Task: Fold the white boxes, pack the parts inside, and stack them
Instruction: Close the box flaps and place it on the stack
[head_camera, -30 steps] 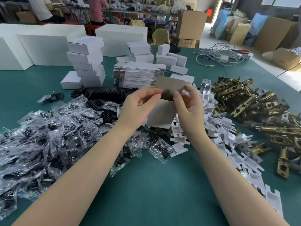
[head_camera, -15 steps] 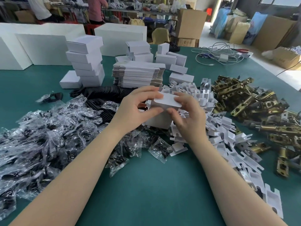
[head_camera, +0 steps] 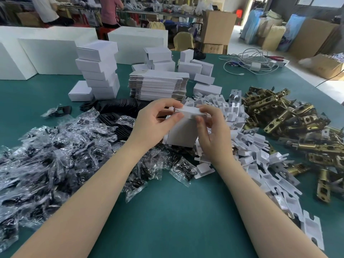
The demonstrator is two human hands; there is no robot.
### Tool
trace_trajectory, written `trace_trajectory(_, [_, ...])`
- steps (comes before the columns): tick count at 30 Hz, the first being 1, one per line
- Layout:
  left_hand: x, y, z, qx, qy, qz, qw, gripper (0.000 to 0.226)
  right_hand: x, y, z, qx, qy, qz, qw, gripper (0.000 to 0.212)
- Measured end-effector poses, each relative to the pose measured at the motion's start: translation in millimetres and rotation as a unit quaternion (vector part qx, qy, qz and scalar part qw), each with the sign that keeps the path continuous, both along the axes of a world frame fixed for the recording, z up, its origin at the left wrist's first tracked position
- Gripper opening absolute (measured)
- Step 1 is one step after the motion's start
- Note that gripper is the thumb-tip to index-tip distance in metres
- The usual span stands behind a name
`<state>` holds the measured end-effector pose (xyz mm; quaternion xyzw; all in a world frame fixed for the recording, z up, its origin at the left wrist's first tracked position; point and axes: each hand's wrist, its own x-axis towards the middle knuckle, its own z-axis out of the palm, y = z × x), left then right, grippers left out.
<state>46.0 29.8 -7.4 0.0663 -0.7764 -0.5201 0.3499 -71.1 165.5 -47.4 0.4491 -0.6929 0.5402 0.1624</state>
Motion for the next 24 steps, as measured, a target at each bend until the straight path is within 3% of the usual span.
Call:
trace_trajectory(4, [-1.8, 6.3, 1.7, 0.015, 0.008, 0.017, 1.000, 0.021, 2.7, -3.3, 7.4, -0.045, -0.003, 0.004, 0.999, 0.012])
trace_trajectory(13, [-1.7, 5.1, 3.6, 0.046, 0.005, -0.003, 0.999, 0.016, 4.0, -3.6, 12.9, -0.084, -0.014, 0.023, 0.996, 0.019])
trace_trajectory(21, [-2.2, -0.7, -2.4, -0.078, 0.031, -0.010, 0.996, 0.014, 5.7, 0.5, 5.5, -0.069, 0.062, 0.006, 0.996, 0.008])
trace_trajectory(24, [-3.0, -2.7, -5.2, -0.113, 0.050, -0.007, 0.992, 0.011, 4.1, 2.3, 3.5, -0.050, 0.078, -0.013, 0.996, 0.022])
